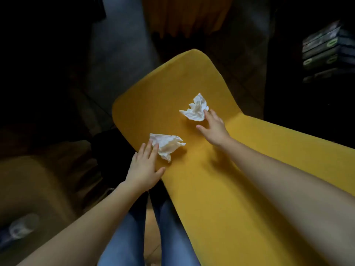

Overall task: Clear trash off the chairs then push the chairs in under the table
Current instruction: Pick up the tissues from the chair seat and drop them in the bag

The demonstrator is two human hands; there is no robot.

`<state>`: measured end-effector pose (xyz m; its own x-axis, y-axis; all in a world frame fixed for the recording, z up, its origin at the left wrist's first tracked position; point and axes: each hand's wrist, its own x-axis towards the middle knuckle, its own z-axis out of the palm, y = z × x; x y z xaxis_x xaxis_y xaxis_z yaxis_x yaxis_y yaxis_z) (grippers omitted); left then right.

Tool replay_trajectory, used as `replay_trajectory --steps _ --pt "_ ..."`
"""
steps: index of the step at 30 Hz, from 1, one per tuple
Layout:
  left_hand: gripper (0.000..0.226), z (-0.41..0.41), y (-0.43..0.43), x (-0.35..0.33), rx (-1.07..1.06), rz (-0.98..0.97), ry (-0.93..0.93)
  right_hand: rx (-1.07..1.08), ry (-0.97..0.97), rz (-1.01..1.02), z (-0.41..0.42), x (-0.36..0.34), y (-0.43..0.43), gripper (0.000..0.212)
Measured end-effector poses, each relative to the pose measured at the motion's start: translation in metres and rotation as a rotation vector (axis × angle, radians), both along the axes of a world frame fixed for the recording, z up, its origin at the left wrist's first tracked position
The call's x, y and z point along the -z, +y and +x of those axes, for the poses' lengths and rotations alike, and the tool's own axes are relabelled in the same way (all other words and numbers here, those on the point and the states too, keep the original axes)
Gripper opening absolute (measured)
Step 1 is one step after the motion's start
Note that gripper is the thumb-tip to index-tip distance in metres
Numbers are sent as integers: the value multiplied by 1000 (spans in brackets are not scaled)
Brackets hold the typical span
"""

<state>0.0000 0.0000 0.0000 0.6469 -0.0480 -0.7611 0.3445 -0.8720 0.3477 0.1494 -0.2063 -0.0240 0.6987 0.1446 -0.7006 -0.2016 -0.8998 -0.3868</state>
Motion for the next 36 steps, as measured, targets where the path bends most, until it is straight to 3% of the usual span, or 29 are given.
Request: replay_trajectory --steps 6,15,19,22,26,30,34,36 --pt "77 20 -15 46 98 -11 -81 74 -70 13 26 38 14 67" --pt "73 1 -10 86 322 15 63 87 -127 -52 -5 86 36 60" --pt "50 -27 -3 94 368 75 -68 86 -196 -69 -40 91 41 56" --pt "37 -38 1 99 346 91 -49 147 -233 -61 -60 94 48 49" --pt "39 -46 10 93 54 -13 39 304 -161 13 -73 92 61 35" --pt "11 -67 31 78 -349 -75 42 263 -23 52 -86 84 88 24" --pt "24 -86 61 69 -771 -145 224 184 141 157 -111 69 134 21" --pt "28 -97 76 69 -874 -118 256 176 176 233 -126 61 159 23"
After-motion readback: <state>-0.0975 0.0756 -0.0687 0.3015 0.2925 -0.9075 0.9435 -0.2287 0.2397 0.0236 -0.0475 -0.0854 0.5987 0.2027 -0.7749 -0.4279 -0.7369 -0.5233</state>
